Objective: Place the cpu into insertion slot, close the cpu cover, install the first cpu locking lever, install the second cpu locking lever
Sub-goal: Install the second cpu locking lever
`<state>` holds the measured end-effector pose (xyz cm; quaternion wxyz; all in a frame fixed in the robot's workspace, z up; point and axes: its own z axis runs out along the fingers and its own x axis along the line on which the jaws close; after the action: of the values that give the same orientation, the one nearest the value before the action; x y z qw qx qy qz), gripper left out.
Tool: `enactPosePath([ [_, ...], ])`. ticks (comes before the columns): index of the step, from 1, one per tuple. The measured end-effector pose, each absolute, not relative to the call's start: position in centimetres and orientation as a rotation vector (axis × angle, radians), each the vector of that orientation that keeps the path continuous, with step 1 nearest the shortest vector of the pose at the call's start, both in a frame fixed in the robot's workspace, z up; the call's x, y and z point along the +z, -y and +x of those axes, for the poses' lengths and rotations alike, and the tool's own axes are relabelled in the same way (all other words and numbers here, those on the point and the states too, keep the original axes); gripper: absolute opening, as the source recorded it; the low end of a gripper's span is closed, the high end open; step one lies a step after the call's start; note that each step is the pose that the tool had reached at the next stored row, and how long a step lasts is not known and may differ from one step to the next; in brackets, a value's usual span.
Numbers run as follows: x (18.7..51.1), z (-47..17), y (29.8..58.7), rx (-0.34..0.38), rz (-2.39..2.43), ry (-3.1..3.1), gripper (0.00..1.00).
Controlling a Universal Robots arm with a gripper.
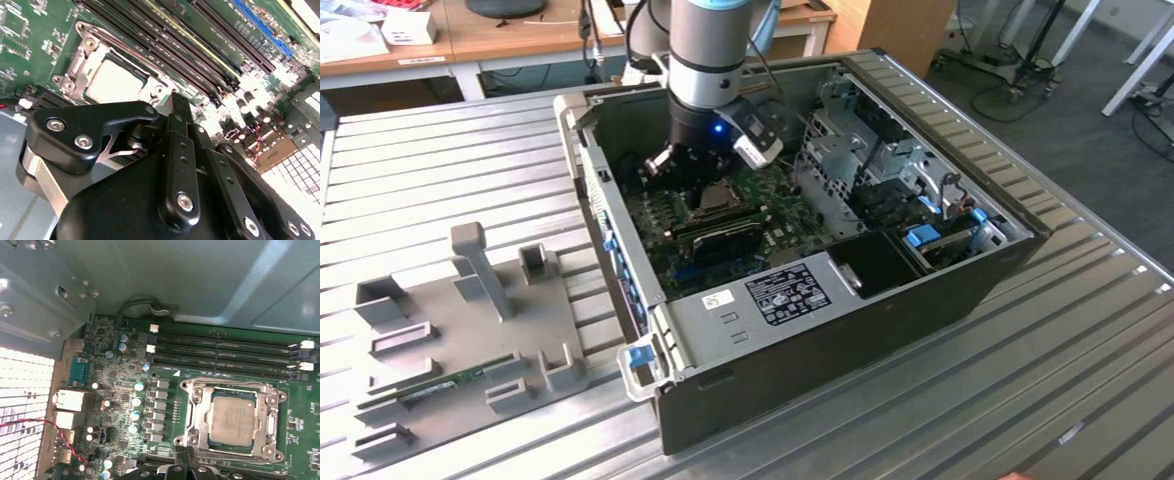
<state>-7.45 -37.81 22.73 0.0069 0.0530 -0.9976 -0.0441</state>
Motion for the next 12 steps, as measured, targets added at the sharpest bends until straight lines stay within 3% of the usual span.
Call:
enactPosePath([
  [12,22.6,-4.5,37.7,-0.138,0.166,3.12,0.11],
])
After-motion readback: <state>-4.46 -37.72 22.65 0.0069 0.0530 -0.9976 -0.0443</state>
